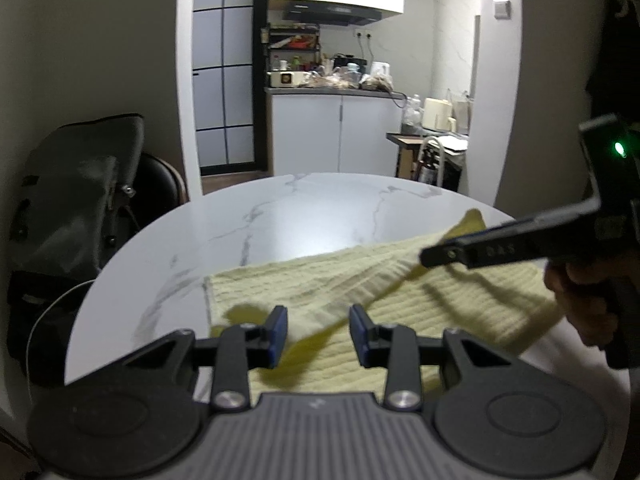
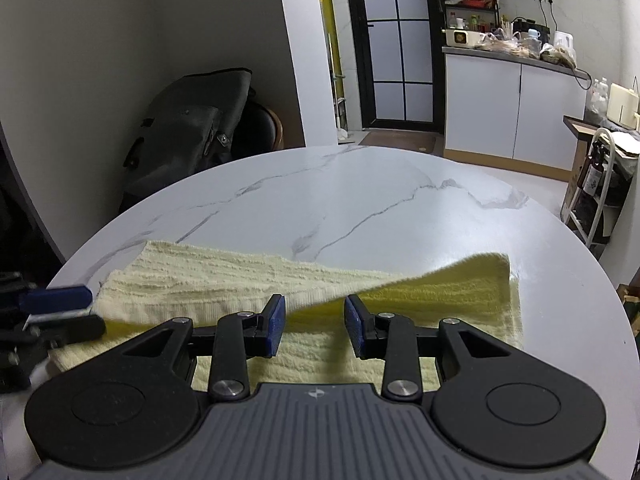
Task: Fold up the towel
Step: 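Move the left gripper to the folded towel layer and close on it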
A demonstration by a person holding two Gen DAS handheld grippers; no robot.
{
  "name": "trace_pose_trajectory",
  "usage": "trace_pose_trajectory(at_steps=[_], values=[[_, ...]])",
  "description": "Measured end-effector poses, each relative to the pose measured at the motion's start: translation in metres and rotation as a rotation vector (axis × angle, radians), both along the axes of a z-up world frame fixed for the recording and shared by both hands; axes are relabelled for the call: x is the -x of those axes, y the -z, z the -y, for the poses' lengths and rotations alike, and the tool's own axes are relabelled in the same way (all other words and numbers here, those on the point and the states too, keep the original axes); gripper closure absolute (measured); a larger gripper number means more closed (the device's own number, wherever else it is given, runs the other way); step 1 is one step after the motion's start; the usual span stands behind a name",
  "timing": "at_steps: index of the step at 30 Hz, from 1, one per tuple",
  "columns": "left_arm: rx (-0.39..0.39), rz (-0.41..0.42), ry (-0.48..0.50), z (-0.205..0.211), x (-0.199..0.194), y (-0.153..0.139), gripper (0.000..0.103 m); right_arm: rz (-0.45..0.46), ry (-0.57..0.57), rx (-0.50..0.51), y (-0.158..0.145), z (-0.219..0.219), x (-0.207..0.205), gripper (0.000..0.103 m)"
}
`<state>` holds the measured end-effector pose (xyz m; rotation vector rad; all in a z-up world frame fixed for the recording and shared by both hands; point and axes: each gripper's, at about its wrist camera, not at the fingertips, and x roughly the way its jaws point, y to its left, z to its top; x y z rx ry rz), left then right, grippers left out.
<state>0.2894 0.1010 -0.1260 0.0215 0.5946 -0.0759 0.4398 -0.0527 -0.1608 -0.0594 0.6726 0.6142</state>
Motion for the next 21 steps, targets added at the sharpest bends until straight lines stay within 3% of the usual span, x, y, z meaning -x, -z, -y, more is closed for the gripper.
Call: trace_pose_trajectory(at_steps=[10,21], values=[[-0.002,-0.039,0.032,0.008,-0.021,0.011,0.066,0.009,0.028,-0.036,0.005,0.015,-0.004,0.066],[-0.028,-0.036,0.008,0.005,-0.04,0.015,0.066,0.024,-0.033,-0.015,0.007,0.007,0.006,0.066]])
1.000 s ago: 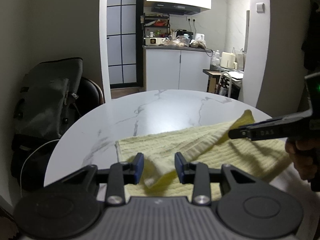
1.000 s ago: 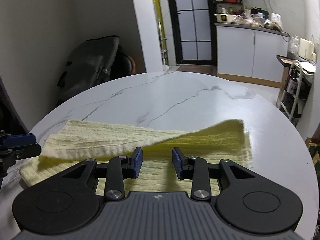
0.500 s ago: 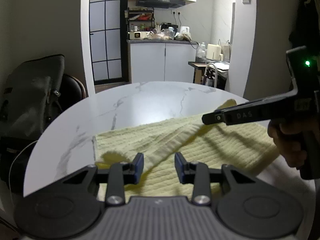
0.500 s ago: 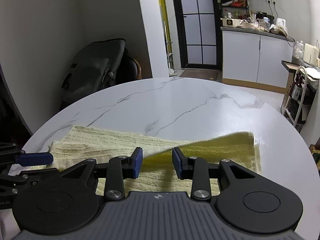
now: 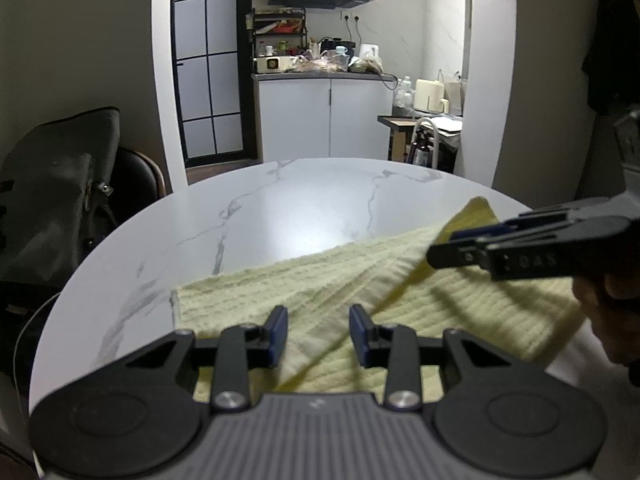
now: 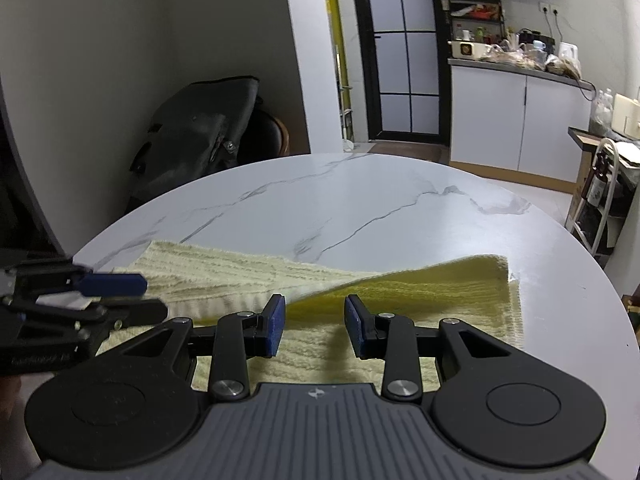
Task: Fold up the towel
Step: 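Move the left gripper to the folded towel layer and close on it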
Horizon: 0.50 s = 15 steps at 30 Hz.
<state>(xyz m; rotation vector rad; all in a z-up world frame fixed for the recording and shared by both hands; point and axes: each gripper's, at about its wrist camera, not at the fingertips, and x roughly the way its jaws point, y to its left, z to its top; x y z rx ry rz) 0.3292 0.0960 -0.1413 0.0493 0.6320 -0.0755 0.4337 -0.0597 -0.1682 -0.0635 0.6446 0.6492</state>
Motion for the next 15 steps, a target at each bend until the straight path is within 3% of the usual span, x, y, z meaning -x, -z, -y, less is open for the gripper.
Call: trace_pose_trajectory(at_steps=[4,8,15], values=[[-0.018,-0.003,-0.009,-0.003,0.005,-0.001,0.066,-0.008,-0.018,0.006,0.002,-0.004,0.0,0.066],[-0.038,0.0,-0.019,-0.006,0.013,-0.002,0.055,-0.006,-0.027,0.013,0.002,-0.007,0.002,0.066],[-0.053,-0.013,-0.04,-0.016,0.033,-0.003,0.055,-0.006,-0.058,0.019,0.003,-0.011,0.009,0.066]])
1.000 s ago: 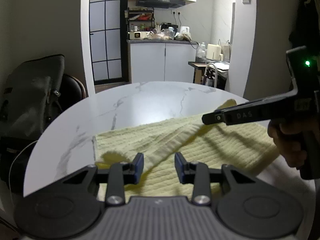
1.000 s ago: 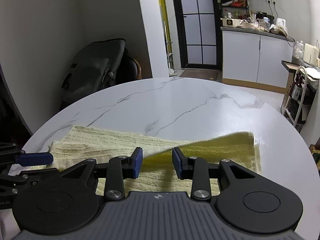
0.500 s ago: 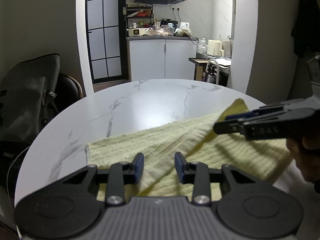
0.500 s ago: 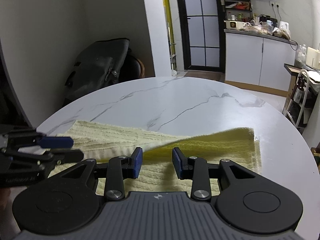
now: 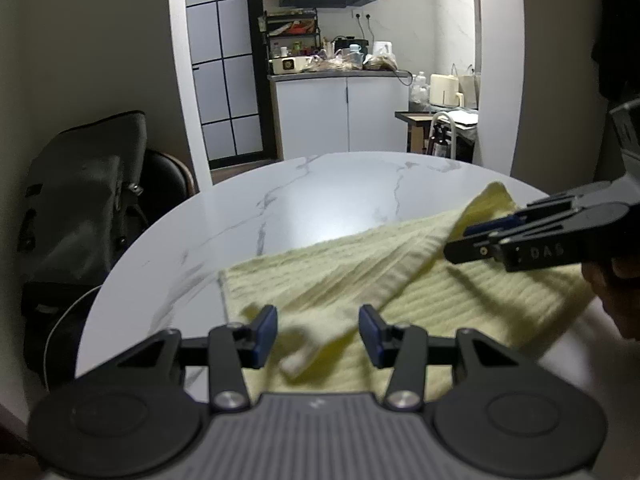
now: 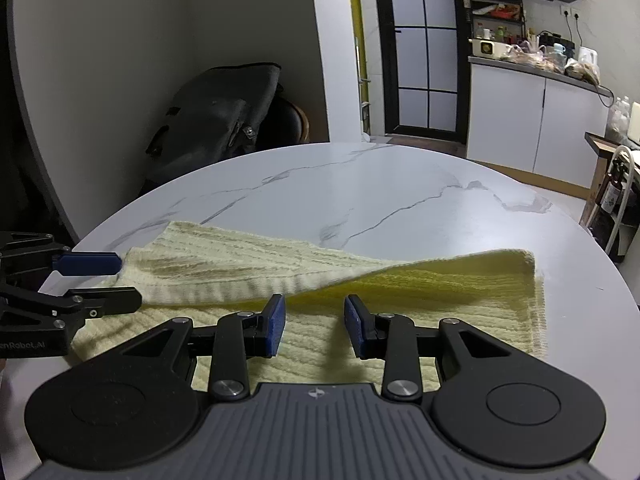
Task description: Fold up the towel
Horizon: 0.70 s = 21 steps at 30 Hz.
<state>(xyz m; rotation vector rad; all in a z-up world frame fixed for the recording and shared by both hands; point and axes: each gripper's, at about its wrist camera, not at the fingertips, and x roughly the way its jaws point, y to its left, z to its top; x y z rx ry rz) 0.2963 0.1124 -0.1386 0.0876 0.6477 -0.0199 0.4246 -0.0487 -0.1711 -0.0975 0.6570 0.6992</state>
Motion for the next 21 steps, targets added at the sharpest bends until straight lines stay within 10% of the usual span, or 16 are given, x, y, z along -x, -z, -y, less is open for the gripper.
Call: trace_pose_trajectory(at_steps=[6,11,21], values=[[0.004,-0.015,-0.001,-0.003,0.007,0.002,0.059,-0.023,-0.008,-0.036,-0.001,0.003,0.003,0.066],[0.028,-0.009,-0.014,-0.007,0.005,0.001,0.091,-0.022,-0.011,-0.035,-0.001,0.004,0.004,0.066],[0.041,0.04,-0.042,-0.012,-0.002,-0.009,0.094,-0.017,-0.027,-0.029,-0.002,0.006,0.008,0.066]])
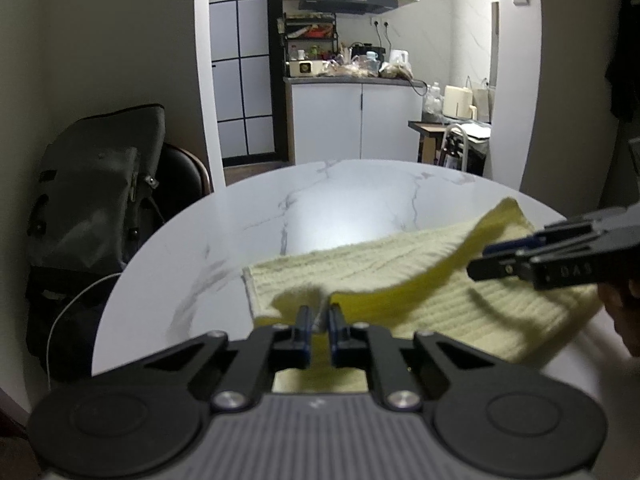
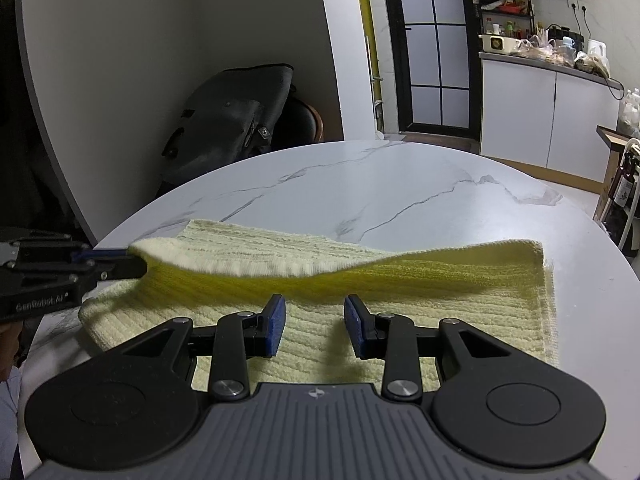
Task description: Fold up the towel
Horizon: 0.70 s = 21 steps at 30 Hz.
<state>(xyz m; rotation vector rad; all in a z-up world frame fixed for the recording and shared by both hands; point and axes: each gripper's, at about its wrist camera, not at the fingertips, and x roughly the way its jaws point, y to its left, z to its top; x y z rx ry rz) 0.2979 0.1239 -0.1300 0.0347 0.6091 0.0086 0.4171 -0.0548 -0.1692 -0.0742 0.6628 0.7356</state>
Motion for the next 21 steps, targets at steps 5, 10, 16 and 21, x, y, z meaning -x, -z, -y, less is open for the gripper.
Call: trace_pose_trajectory(at_steps=[5,10,16,21], values=[[-0.001,0.017,-0.017,0.0,-0.012,-0.001,0.094,0.003,-0.004,0.005,0.0,0.001,0.001,0.066],[0.004,0.024,-0.038,-0.001,-0.021,0.001,0.094,0.006,0.0,0.006,0.0,0.004,0.002,0.066],[-0.001,0.015,-0.052,-0.005,-0.032,0.006,0.092,0.006,-0.009,0.006,-0.001,0.006,0.003,0.066],[-0.036,0.014,-0.071,-0.004,-0.039,0.008,0.089,0.005,-0.015,0.007,-0.001,0.005,0.002,0.066]])
